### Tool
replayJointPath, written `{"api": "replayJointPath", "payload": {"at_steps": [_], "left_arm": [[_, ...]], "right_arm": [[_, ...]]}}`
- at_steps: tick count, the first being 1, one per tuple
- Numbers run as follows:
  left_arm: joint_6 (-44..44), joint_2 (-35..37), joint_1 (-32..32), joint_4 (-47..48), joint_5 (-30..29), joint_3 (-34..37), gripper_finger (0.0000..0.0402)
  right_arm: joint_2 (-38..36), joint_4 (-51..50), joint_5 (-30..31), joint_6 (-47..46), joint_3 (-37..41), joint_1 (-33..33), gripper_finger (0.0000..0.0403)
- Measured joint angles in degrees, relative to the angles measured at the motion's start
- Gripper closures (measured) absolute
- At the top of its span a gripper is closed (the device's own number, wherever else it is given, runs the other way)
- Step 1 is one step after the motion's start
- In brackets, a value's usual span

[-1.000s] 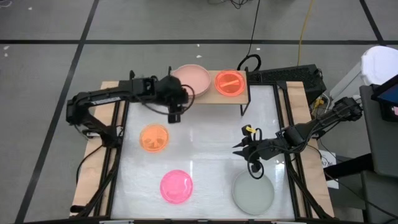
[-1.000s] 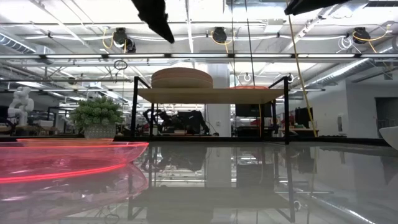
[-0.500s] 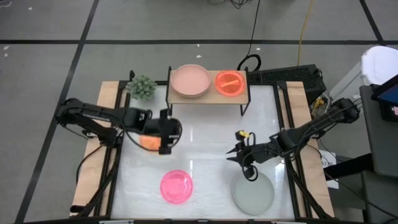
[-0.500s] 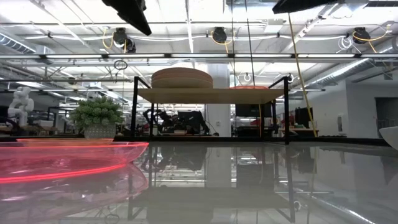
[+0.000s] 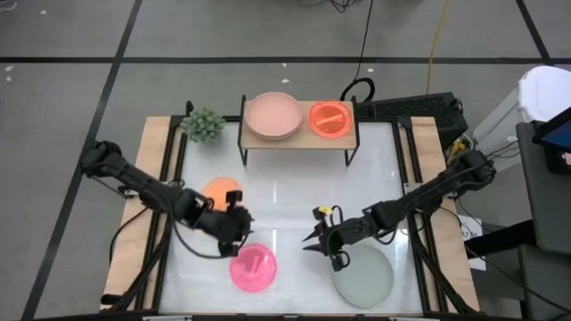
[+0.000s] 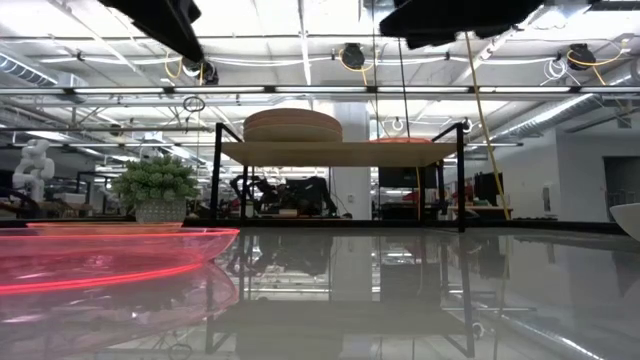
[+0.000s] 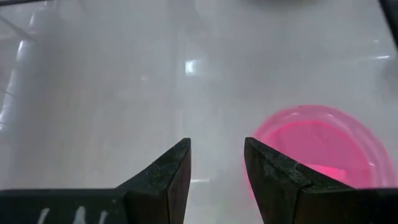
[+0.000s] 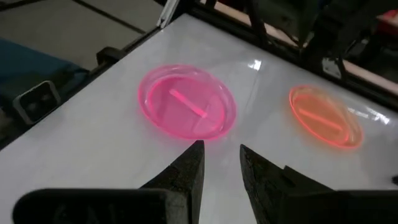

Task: Place and stack plates onto a shelf
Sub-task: Stack the pink plate on top of the orange transparent plate

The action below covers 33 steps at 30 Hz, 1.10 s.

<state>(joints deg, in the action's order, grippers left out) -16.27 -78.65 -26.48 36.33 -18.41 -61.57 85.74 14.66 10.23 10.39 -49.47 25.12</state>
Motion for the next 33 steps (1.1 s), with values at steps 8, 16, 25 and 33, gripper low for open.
{"api": "replayJointPath", "payload": {"at_steps": [8, 16, 25, 33], "left_arm": [[-7.7, 0.0, -9.4, -3.9, -4.2, 3.3, 0.0245], [-16.7, 0.0, -16.9, -5.7, -7.2, 7.3, 0.0245], [-23.5, 0.0, -22.5, -6.4, -6.8, 12.5, 0.0245], [-27.0, 0.0, -25.8, -6.7, -7.2, 14.9, 0.0245]], "right_arm": [[10.8, 7.3, -0.3, 4.6, -4.6, 0.0, 0.0314], [21.2, 0.6, -6.1, 8.5, -15.6, 0.0, 0.0314], [29.5, -6.5, -7.6, 13.8, -24.0, 0.0, 0.0314], [33.1, -6.2, -7.4, 21.4, -24.1, 0.4, 0.03]]}}
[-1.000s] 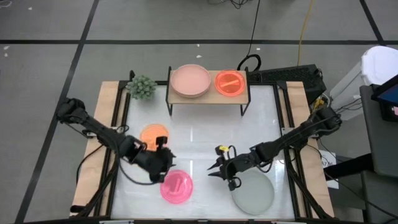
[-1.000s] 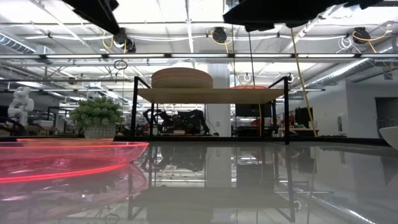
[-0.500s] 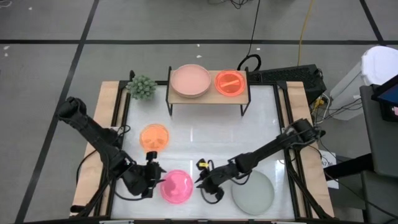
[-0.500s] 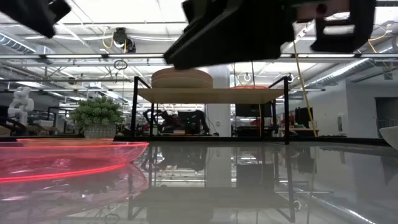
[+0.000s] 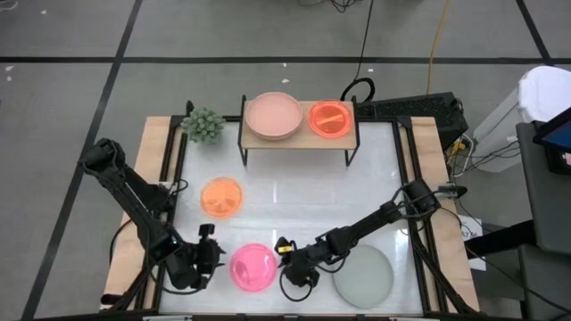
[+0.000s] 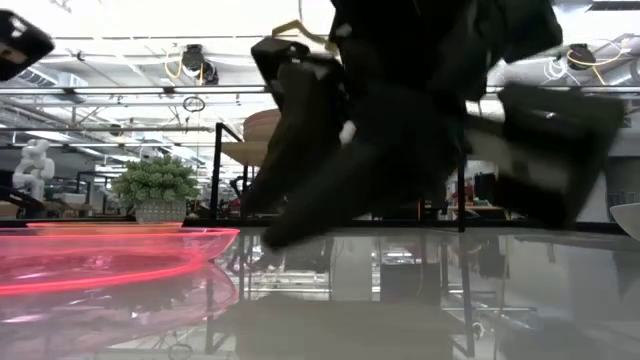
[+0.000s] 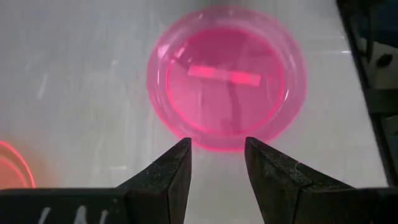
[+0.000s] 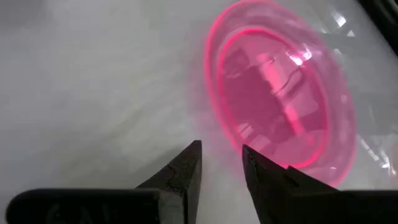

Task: Place and stack plates onto a shelf
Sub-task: Stack the pink plate on top of the orange transparent plate

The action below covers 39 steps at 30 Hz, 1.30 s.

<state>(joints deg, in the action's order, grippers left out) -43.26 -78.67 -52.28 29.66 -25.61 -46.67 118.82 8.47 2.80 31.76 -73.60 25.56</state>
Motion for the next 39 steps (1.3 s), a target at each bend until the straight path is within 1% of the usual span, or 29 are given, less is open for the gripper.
{"api": "replayJointPath", "payload": {"at_steps": [3, 6, 10, 14, 19, 28, 33, 39], "left_arm": [[-3.4, 0.0, -0.5, 0.0, 0.0, 2.4, 0.0245], [-6.4, 0.0, -0.8, 0.1, 0.0, 4.4, 0.0245], [-7.9, 0.0, -0.9, -0.3, 0.0, 5.8, 0.0245], [-7.6, 0.0, -0.8, -0.4, -0.7, 6.1, 0.0245], [-6.1, 0.0, -0.8, -1.5, -3.0, 6.1, 0.0245], [-4.9, 0.0, -0.8, -1.3, -3.0, 6.1, 0.0245], [-4.9, 0.0, -0.8, -1.3, -3.1, 6.1, 0.0245], [-4.9, 0.0, -0.8, -1.3, -3.3, 6.1, 0.0245]], "right_arm": [[1.5, 2.0, 0.7, 3.3, 0.0, 0.1, 0.0286], [2.3, 4.1, 3.0, 4.7, 0.0, 0.2, 0.0274], [2.2, 4.0, 3.2, 7.5, 0.0, 0.2, 0.0272], [2.2, 3.7, 2.8, 10.3, 0.0, 0.1, 0.0282], [3.2, 3.9, 0.2, 13.2, -0.1, -1.1, 0.0297], [3.5, 5.5, -0.5, 22.2, -0.1, -2.3, 0.0327], [3.5, 4.8, -3.3, 24.8, -0.1, -3.1, 0.0343], [3.6, 4.2, -6.1, 27.1, 0.0, -3.7, 0.0346]]}}
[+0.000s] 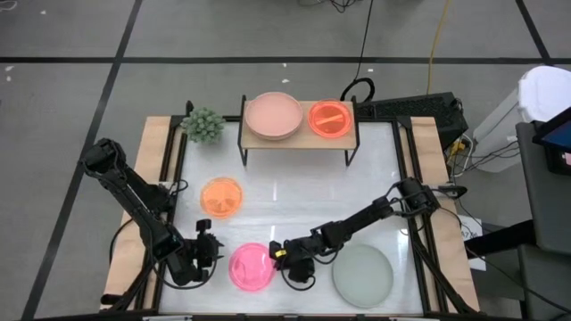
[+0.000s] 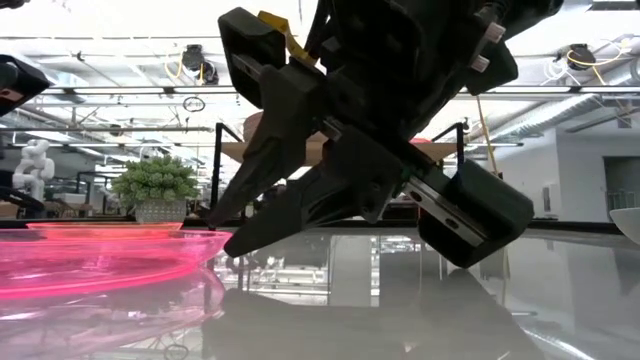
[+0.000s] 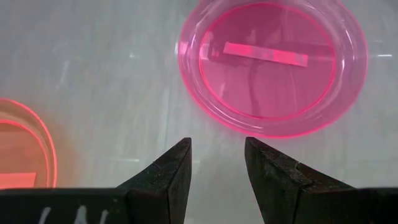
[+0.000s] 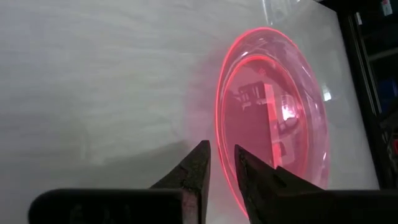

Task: Place and stack plates onto a shelf
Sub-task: Stack the pink plate on top of the orange transparent plate

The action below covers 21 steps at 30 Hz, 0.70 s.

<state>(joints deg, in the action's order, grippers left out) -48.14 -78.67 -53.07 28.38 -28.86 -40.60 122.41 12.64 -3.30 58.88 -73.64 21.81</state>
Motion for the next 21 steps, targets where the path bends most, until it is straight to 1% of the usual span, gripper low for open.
{"api": "replayJointPath", "payload": {"at_steps": [3, 7, 13, 16, 21], "left_arm": [[0.0, 0.0, 0.0, 0.0, -0.2, 0.0, 0.0245], [0.0, 0.0, 0.0, 0.0, -0.2, 0.0, 0.0245], [-0.1, 0.0, 0.0, -0.2, -0.2, 0.0, 0.0245], [-0.1, 0.0, 0.0, -0.2, -0.2, 0.0, 0.0245], [0.3, 0.0, 0.0, -0.2, -0.2, 0.0, 0.0245]], "right_arm": [[0.0, 0.0, -0.2, 0.9, 0.0, -0.2, 0.0346], [0.7, 0.0, -3.1, 0.8, 0.0, -1.2, 0.0346], [2.3, 2.3, -3.1, 4.7, 0.1, -1.4, 0.0349], [3.0, 3.1, -3.1, 5.7, 0.1, -1.4, 0.0363], [3.0, 2.2, -3.0, 5.9, 0.1, -1.5, 0.0397]]}}
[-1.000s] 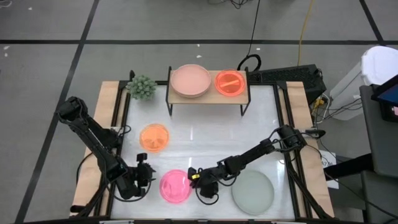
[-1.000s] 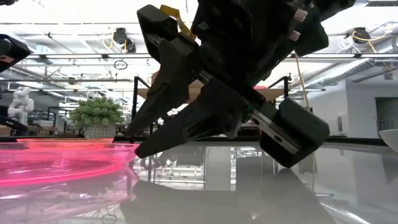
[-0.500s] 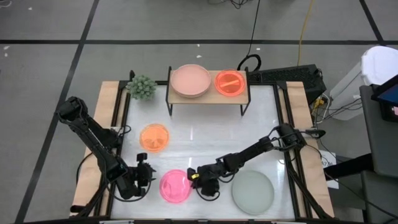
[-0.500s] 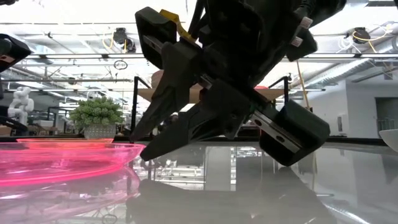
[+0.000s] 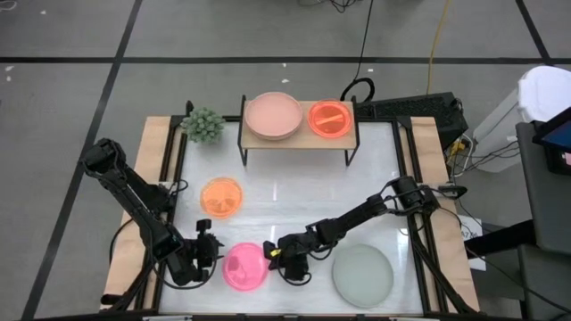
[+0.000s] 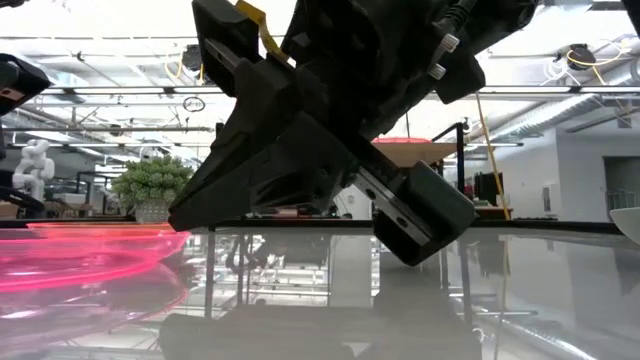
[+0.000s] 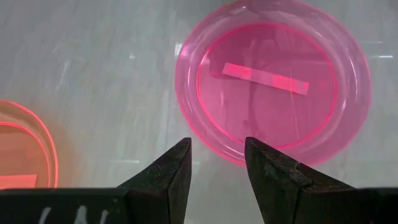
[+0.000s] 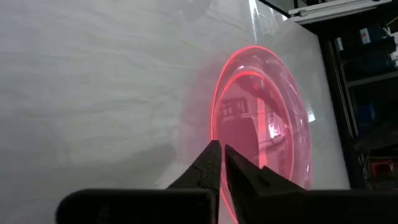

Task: Place and stack plates onto a shelf
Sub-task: Stack the pink plate on top of the orange transparent plate, then stack the pink plate on on top of the orange transparent plate

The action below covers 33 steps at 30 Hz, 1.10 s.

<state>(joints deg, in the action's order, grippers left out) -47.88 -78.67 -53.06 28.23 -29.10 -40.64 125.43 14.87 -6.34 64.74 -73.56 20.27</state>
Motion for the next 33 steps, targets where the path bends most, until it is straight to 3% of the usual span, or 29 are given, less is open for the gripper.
{"api": "replayJointPath", "payload": {"at_steps": [10, 17, 26, 33], "left_arm": [[-3.7, 0.0, -1.2, 0.2, 3.3, 0.0, 0.0245], [-7.3, -0.4, -3.1, 4.0, 2.3, -0.1, 0.0248], [-6.5, -5.5, -4.1, -0.2, 4.0, -0.1, 0.0327], [-6.9, -8.9, -4.1, -3.7, 4.6, 0.0, 0.0337]], "right_arm": [[0.0, -0.6, 0.1, -2.4, 0.0, 0.0, 0.0395], [0.0, -1.0, 0.2, -4.2, 0.0, 0.0, 0.0361], [0.0, 0.3, 0.6, -5.6, 0.0, 0.1, 0.033], [-0.6, 0.4, 3.7, -5.4, 0.0, 0.8, 0.0325]]}}
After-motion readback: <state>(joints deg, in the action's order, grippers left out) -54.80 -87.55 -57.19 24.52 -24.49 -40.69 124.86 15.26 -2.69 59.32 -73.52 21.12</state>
